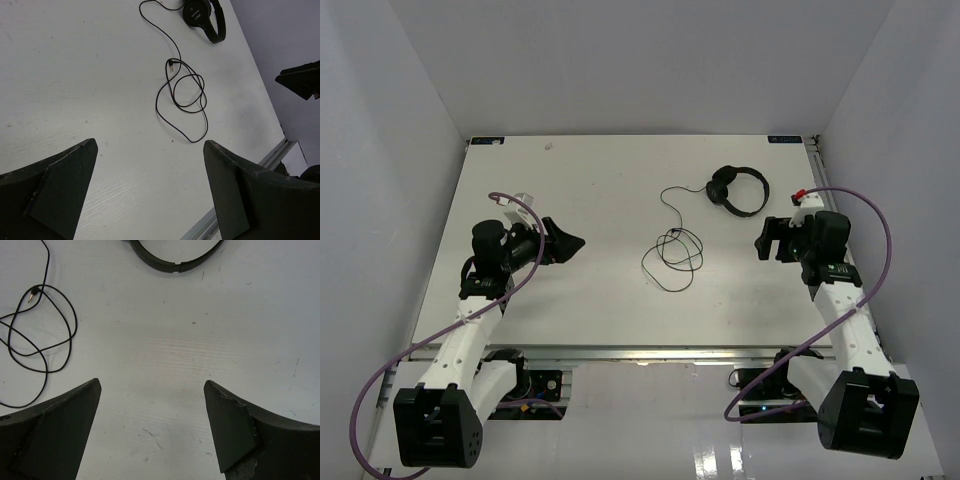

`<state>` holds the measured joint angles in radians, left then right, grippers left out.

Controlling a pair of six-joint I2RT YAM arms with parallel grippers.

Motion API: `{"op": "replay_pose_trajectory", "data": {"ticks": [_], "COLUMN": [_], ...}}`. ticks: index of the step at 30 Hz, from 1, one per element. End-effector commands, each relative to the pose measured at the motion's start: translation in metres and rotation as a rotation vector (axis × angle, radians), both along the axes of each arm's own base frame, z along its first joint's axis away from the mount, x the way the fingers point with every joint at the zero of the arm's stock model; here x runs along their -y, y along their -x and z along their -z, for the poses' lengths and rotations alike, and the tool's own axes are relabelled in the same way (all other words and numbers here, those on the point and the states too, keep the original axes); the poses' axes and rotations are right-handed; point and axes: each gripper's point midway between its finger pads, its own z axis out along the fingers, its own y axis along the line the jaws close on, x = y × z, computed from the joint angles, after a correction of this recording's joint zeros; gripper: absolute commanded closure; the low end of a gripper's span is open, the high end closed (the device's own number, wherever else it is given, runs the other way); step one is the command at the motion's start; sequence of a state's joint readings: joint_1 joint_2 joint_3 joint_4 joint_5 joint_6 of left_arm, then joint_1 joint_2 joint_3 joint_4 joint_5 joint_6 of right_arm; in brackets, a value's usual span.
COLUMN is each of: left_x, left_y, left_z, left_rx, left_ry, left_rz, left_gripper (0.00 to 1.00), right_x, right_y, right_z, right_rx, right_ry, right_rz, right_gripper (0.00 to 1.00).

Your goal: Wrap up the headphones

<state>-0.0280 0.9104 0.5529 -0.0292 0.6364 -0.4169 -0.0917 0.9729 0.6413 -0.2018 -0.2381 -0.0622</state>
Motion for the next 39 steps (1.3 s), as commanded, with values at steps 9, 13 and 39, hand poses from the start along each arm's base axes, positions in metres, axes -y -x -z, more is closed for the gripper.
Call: {"op": "replay_pose_trajectory", "data": {"ticks": [9, 13, 39], "left_x": [0.008, 0.009, 0.008], "left_y": [0.001, 0.002, -0.002], "left_z": [-0.016, -0.015, -0.006], "left_rx": [0.051, 0.048, 0.025], "left_ry": [0.004, 0.003, -0.022], "left_rz": [0.056, 0.059, 0.049], "left_gripper": [0.02, 0.02, 0.02], "right_x": [-0.029, -0.030, 0.037], "right_y": [0.007, 0.012, -0.193], "right_z": [0.018, 0.035, 0.061], "right_rx": [-0.166, -0.318, -0.256], "right_ry": [0.104, 0.087, -0.176], "right_rz": [-0.495, -0.588, 0.445], "right_gripper": [0.10, 0.10, 0.24]}}
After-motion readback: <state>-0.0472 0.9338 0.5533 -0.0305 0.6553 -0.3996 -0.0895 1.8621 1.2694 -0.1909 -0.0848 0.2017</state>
